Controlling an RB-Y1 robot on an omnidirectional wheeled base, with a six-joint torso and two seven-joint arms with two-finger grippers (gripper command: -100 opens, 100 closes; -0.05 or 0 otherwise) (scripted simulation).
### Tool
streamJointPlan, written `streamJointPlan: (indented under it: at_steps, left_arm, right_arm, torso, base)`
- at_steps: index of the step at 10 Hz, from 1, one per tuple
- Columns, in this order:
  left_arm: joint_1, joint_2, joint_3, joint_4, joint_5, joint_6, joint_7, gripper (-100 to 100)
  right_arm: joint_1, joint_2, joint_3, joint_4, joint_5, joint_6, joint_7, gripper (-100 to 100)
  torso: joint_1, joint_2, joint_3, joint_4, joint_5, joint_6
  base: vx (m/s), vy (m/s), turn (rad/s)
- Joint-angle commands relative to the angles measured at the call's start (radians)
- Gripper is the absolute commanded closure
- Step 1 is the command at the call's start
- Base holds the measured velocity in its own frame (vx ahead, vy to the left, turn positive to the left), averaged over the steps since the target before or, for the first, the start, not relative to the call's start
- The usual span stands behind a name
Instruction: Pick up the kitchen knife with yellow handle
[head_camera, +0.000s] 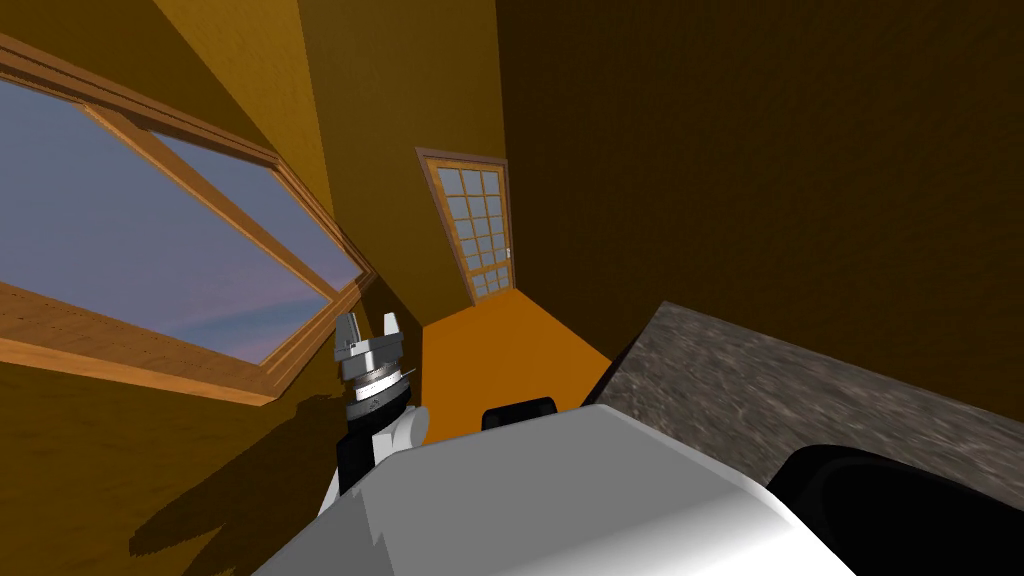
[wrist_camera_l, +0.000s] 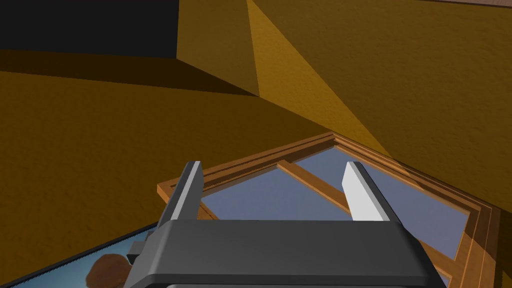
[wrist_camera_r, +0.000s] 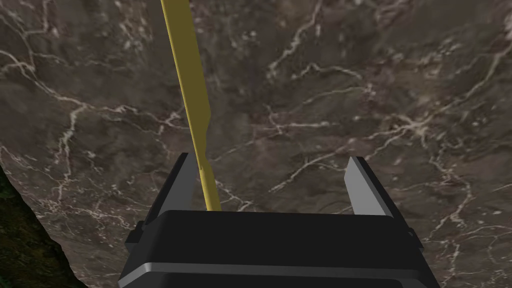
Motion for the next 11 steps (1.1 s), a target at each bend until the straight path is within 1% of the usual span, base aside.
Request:
streamJointPlan:
  at_steps: [1,2,3,4,5,7,8,11]
  left_arm:
    - [0.000,0.000,0.000,0.000,0.000,0.000,0.000,0]
    - [0.000,0.000,0.000,0.000,0.000,0.000,0.000,0]
    - [0.000,0.000,0.000,0.000,0.000,0.000,0.000,0]
    - [0.000,0.000,0.000,0.000,0.000,0.000,0.000,0]
    - [0.000,0.000,0.000,0.000,0.000,0.000,0.000,0]
    - [0.000,0.000,0.000,0.000,0.000,0.000,0.000,0]
    - [0.000,0.000,0.000,0.000,0.000,0.000,0.000,0]
    - [0.000,0.000,0.000,0.000,0.000,0.000,0.000,0]
  right_arm:
    - [-0.001,-0.001,-0.002,-0.001,-0.001,0.001,0.000,-100]
    - [-0.001,-0.001,-0.002,-0.001,-0.001,0.001,0.000,-100]
    - [-0.010,-0.022,0.020,-0.035,0.005,0.027,-0.029,-100]
    - [-0.015,-0.032,0.031,-0.052,0.007,0.040,-0.043,-100]
    - [-0.015,-0.032,0.031,-0.052,0.007,0.040,-0.043,-100]
    - [-0.024,-0.052,0.052,-0.086,0.013,0.067,-0.072,-100]
    - [-0.034,-0.072,0.074,-0.119,0.018,0.093,-0.101,-100]
    - [-0.048,-0.103,0.106,-0.170,0.026,0.132,-0.144,-100]
  torso:
    - [0.000,0.000,0.000,0.000,0.000,0.000]
    - [0.000,0.000,0.000,0.000,0.000,0.000]
    - [0.000,-0.001,-0.001,0.000,0.000,0.000]
    - [0.000,-0.002,-0.001,0.000,0.000,0.000]
    - [0.000,-0.002,-0.001,0.000,0.000,0.000]
    - [-0.001,-0.003,-0.001,0.000,-0.002,-0.002]
    - [-0.001,-0.004,-0.001,0.001,-0.004,-0.003]
    - [-0.004,-0.007,-0.002,0.002,-0.011,-0.006]
  base:
    - [-0.011,-0.005,0.035]
    - [0.005,0.002,-0.016]
    - [0.017,0.009,-0.056]
    - [0.014,0.007,-0.047]
    - [0.003,0.003,-0.021]
    - [0.004,0.002,-0.013]
    - [0.020,0.010,-0.065]
    - [0.015,0.008,-0.049]
